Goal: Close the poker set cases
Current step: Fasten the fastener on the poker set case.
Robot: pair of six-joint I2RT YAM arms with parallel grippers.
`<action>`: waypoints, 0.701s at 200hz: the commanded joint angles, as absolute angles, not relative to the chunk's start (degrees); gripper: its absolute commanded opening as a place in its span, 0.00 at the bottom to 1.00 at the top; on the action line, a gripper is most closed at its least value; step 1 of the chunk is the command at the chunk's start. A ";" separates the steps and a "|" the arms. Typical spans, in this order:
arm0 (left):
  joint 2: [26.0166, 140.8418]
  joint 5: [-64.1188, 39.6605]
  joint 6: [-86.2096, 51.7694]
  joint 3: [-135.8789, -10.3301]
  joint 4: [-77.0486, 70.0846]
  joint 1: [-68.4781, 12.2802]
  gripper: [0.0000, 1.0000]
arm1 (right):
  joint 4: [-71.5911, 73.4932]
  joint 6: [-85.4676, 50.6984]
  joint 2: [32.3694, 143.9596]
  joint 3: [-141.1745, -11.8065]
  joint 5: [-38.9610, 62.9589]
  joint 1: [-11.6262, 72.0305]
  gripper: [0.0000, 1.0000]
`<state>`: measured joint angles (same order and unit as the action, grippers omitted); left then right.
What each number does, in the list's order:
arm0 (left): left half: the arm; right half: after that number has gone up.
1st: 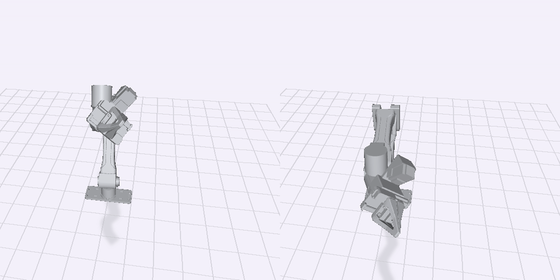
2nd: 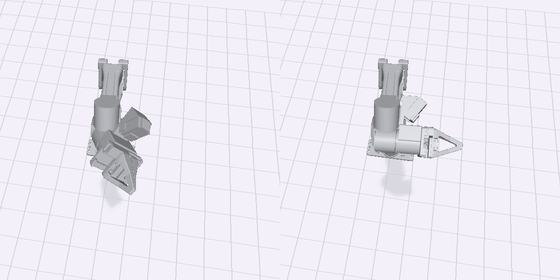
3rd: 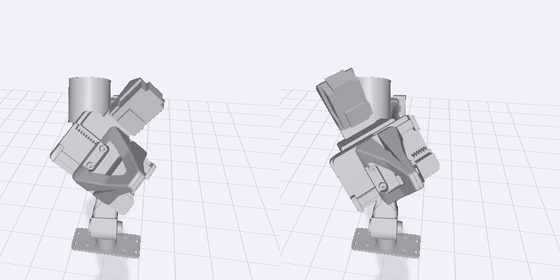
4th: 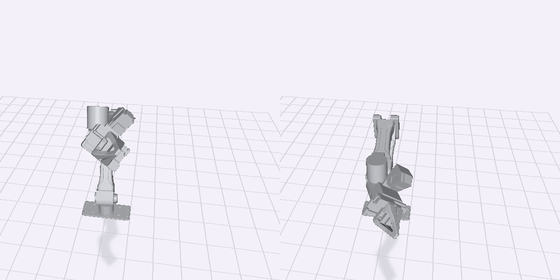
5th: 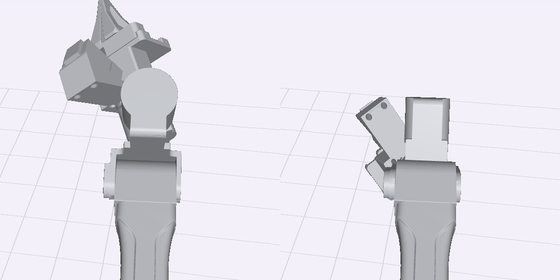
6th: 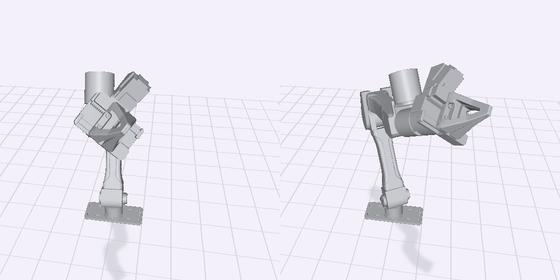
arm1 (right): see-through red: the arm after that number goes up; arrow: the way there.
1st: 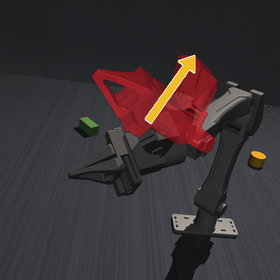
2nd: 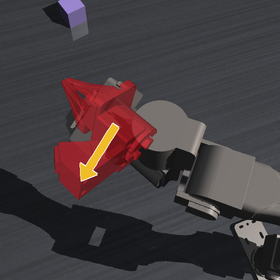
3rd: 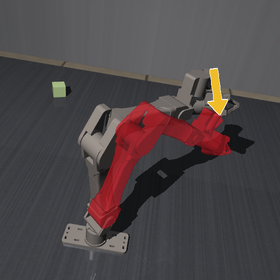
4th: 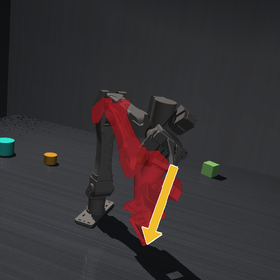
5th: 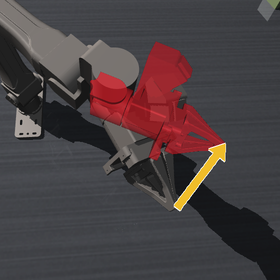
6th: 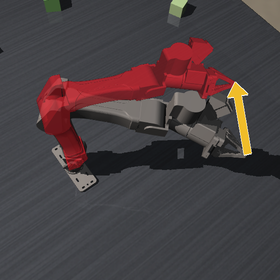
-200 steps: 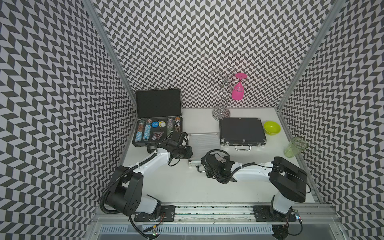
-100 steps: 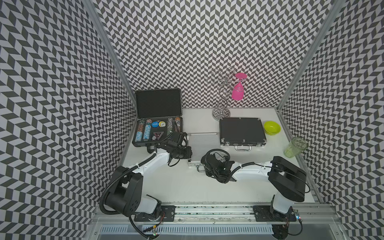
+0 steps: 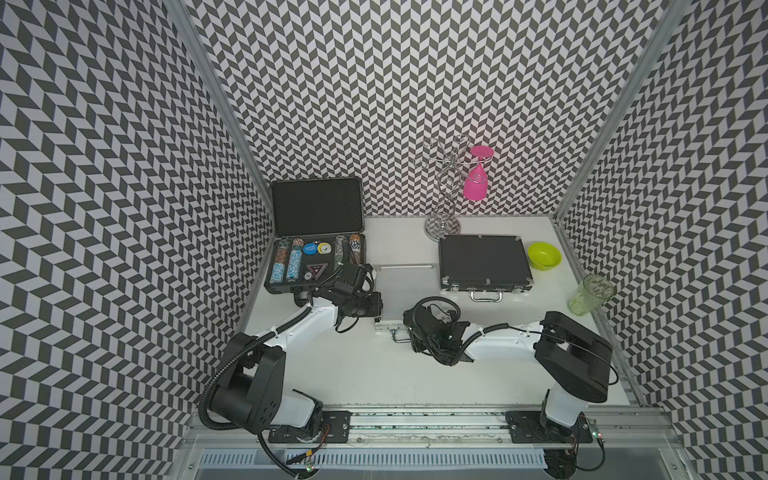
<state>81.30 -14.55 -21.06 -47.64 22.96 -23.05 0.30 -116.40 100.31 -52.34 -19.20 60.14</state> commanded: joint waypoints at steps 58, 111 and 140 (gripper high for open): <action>82.87 -12.88 -19.76 -48.26 29.62 -22.35 0.16 | 0.80 -114.49 102.39 -54.85 -15.65 59.43 0.76; 81.80 -14.59 -18.62 -47.14 29.74 -22.21 0.16 | 3.61 -116.96 105.21 -53.10 -13.88 58.95 0.77; 82.38 -14.24 -18.88 -47.03 29.82 -22.32 0.16 | 3.42 -116.77 106.15 -53.24 -13.50 58.56 0.77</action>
